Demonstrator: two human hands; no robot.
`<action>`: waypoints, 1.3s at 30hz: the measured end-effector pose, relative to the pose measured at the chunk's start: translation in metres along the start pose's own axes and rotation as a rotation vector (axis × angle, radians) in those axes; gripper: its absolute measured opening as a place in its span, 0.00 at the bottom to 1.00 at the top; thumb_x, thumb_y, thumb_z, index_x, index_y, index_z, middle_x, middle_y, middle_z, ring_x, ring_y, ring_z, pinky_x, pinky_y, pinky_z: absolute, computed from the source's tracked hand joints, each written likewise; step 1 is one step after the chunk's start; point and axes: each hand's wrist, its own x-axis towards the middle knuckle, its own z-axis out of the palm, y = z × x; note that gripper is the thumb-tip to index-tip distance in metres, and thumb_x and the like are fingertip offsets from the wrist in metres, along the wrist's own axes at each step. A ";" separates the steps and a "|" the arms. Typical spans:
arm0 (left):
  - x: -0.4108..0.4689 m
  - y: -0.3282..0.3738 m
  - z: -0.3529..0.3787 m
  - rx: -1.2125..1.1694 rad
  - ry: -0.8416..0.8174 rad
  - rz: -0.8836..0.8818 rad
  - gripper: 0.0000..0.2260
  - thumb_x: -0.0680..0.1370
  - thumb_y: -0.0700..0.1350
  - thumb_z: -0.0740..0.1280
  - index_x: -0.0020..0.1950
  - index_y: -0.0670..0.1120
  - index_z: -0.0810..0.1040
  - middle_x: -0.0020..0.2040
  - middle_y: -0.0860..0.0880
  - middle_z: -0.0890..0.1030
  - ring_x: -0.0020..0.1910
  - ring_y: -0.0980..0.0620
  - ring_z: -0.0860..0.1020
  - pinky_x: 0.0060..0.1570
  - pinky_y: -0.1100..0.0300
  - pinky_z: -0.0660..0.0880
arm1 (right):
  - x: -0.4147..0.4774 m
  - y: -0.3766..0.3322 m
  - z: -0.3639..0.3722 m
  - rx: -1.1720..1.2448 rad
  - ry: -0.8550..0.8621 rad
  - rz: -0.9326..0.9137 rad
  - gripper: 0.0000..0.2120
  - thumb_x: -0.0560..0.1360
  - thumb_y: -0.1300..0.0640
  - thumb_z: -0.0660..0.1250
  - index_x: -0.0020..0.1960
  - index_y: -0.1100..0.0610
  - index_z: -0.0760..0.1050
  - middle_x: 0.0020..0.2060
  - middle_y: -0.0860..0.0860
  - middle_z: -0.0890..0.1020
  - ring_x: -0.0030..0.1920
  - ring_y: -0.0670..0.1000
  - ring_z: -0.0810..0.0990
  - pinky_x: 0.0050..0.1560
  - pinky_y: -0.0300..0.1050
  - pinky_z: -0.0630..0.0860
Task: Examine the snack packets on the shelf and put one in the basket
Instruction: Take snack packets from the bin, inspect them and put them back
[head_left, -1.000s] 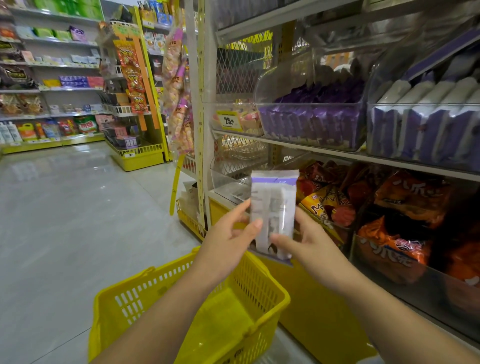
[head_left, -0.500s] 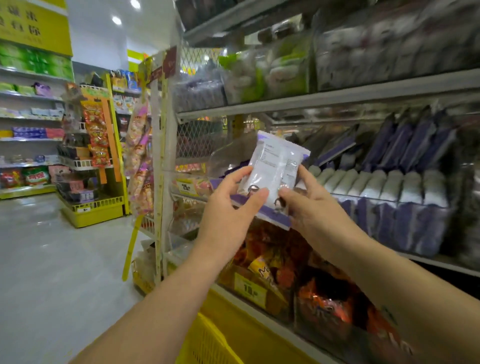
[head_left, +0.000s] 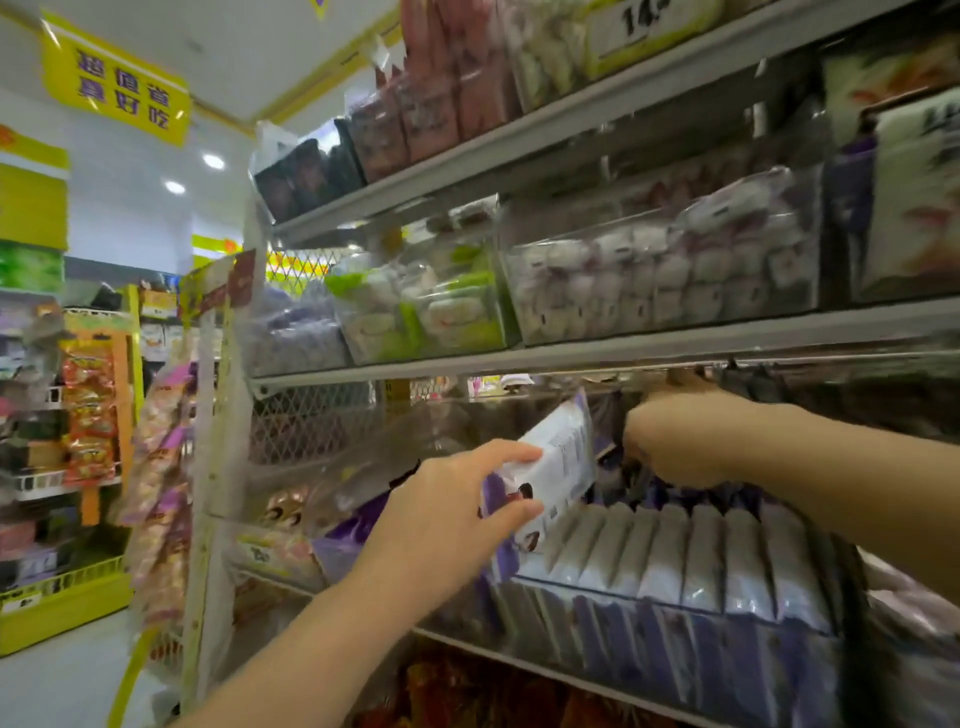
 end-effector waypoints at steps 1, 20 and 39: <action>0.005 -0.001 0.002 0.028 -0.024 0.010 0.17 0.73 0.60 0.69 0.61 0.69 0.70 0.36 0.68 0.76 0.33 0.66 0.76 0.39 0.63 0.74 | 0.006 0.001 0.000 -0.013 -0.041 0.007 0.13 0.74 0.61 0.60 0.55 0.56 0.78 0.54 0.58 0.80 0.49 0.58 0.76 0.45 0.43 0.64; 0.063 -0.005 0.032 0.053 0.124 -0.080 0.15 0.75 0.55 0.67 0.61 0.64 0.74 0.47 0.59 0.82 0.51 0.54 0.80 0.50 0.57 0.76 | 0.057 0.016 0.020 0.292 -0.166 -0.081 0.23 0.71 0.46 0.69 0.64 0.51 0.73 0.59 0.50 0.78 0.57 0.54 0.77 0.60 0.51 0.75; 0.087 -0.005 0.066 0.051 0.041 -0.039 0.19 0.77 0.53 0.67 0.67 0.61 0.73 0.60 0.52 0.80 0.59 0.48 0.78 0.56 0.53 0.76 | 0.035 0.022 0.030 0.018 -0.163 -0.190 0.19 0.78 0.44 0.60 0.66 0.49 0.72 0.60 0.51 0.78 0.58 0.56 0.77 0.59 0.52 0.75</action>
